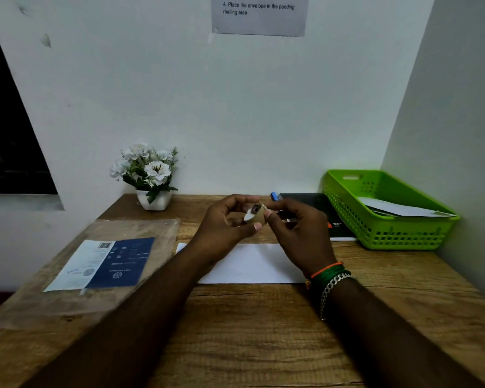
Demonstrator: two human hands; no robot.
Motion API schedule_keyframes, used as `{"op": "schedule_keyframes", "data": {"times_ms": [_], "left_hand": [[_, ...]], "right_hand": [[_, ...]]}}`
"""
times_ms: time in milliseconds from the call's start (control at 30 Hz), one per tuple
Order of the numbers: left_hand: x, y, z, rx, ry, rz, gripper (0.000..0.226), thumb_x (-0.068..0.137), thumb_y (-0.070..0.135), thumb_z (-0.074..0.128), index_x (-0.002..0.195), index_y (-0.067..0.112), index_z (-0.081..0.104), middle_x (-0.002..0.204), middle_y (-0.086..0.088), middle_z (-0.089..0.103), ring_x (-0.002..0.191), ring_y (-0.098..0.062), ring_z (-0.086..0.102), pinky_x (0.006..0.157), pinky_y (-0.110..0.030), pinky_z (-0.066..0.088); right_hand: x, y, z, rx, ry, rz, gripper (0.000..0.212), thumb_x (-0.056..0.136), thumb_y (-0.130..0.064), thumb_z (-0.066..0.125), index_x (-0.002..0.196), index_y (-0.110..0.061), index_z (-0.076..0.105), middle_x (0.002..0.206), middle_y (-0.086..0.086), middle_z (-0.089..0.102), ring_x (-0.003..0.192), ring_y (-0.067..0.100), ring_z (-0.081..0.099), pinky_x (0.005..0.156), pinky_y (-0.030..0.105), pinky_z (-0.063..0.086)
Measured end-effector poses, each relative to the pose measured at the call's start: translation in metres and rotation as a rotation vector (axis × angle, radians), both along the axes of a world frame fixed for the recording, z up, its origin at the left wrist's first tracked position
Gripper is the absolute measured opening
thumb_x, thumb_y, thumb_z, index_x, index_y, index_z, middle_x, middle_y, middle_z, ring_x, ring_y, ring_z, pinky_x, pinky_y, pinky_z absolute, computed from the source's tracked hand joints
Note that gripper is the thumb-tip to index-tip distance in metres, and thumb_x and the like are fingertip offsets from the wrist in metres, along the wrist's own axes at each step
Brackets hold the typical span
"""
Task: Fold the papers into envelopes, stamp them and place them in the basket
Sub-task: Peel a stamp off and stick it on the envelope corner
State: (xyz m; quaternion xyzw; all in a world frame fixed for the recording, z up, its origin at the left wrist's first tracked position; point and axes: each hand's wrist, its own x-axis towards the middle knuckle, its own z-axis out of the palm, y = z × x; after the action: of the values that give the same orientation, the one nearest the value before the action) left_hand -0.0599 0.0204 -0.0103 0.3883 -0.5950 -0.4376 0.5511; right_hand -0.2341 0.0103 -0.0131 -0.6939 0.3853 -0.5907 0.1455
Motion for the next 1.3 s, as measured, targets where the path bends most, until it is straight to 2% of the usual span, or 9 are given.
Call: {"op": "schedule_keyframes", "data": {"times_ms": [200,433,600,733,900,1000,1167,1233,1300], "left_hand": [[0.000,0.000,0.000,0.013,-0.019,0.005,0.047,0.082,-0.004,0.079,0.120,0.022,0.071,0.118,-0.004,0.071,0.098,-0.018,0.075,0.082,-0.028,0.058],[0.006,-0.002,0.007,0.082,-0.019,-0.093,0.043,0.083,-0.006,0.075,0.119,0.018,0.073,0.108,0.007,0.073,0.085,-0.008,0.069,0.076,-0.026,0.057],[0.023,-0.015,0.014,0.194,0.039,-0.087,0.041,0.082,-0.008,0.073,0.113,0.020,0.077,0.113,-0.002,0.071,0.094,-0.022,0.059,0.077,-0.033,0.052],[0.019,-0.016,0.011,0.214,0.011,-0.114,0.043,0.084,-0.009,0.071,0.115,0.020,0.076,0.113,-0.002,0.072,0.088,-0.018,0.061,0.076,-0.031,0.052],[0.006,-0.012,0.012,0.189,-0.040,-0.119,0.045,0.084,-0.012,0.068,0.120,0.015,0.072,0.118,-0.003,0.073,0.083,-0.008,0.069,0.072,-0.027,0.056],[0.006,-0.012,0.011,0.179,-0.009,-0.126,0.049,0.083,-0.017,0.066,0.121,0.014,0.072,0.117,-0.002,0.072,0.082,-0.007,0.069,0.073,-0.028,0.056],[0.008,-0.013,0.003,0.195,0.007,-0.148,0.048,0.082,-0.013,0.070,0.123,0.012,0.072,0.124,-0.007,0.071,0.096,-0.017,0.068,0.082,-0.031,0.058],[0.007,-0.016,0.004,0.211,-0.002,-0.084,0.042,0.082,-0.008,0.074,0.119,0.013,0.073,0.121,-0.009,0.073,0.096,-0.017,0.069,0.082,-0.032,0.058],[0.009,-0.031,0.010,0.175,-0.140,0.138,0.034,0.081,0.003,0.081,0.111,0.017,0.075,0.112,-0.007,0.075,0.090,-0.014,0.069,0.078,-0.028,0.057]], "right_hand": [[-0.003,-0.006,-0.002,-0.073,0.054,-0.070,0.004,0.088,-0.016,0.073,0.084,-0.017,0.071,0.085,-0.007,0.069,0.076,0.003,0.065,0.059,0.014,0.049],[-0.009,-0.014,-0.001,0.141,-0.145,-0.004,0.007,0.089,-0.023,0.069,0.082,-0.022,0.068,0.077,-0.002,0.072,0.072,0.022,0.069,0.064,0.034,0.055],[-0.016,-0.020,-0.003,0.287,-0.322,0.014,0.011,0.094,-0.017,0.064,0.085,-0.013,0.066,0.074,0.007,0.071,0.057,0.012,0.062,0.052,0.026,0.045],[-0.015,-0.013,0.004,0.431,-0.404,0.140,0.016,0.093,-0.026,0.069,0.095,-0.011,0.071,0.087,0.008,0.076,0.060,0.013,0.066,0.052,0.027,0.048],[-0.008,-0.004,0.005,0.408,-0.217,0.227,0.011,0.084,-0.023,0.080,0.091,-0.014,0.077,0.080,0.007,0.076,0.064,0.016,0.071,0.053,0.025,0.053],[-0.012,-0.009,0.003,0.403,-0.281,0.184,0.007,0.088,-0.013,0.074,0.089,-0.007,0.077,0.077,0.010,0.074,0.061,0.014,0.070,0.053,0.025,0.052],[-0.017,-0.014,0.003,0.432,-0.340,0.174,0.013,0.092,-0.013,0.069,0.094,-0.001,0.075,0.093,0.018,0.075,0.059,0.012,0.067,0.050,0.023,0.050],[-0.017,-0.015,0.002,0.431,-0.348,0.162,0.013,0.092,-0.014,0.069,0.095,-0.002,0.075,0.094,0.018,0.075,0.058,0.012,0.067,0.049,0.024,0.049],[-0.018,-0.016,0.001,0.402,-0.326,0.109,0.010,0.091,-0.016,0.071,0.092,-0.007,0.076,0.090,0.014,0.076,0.055,0.015,0.068,0.049,0.027,0.050]]}}
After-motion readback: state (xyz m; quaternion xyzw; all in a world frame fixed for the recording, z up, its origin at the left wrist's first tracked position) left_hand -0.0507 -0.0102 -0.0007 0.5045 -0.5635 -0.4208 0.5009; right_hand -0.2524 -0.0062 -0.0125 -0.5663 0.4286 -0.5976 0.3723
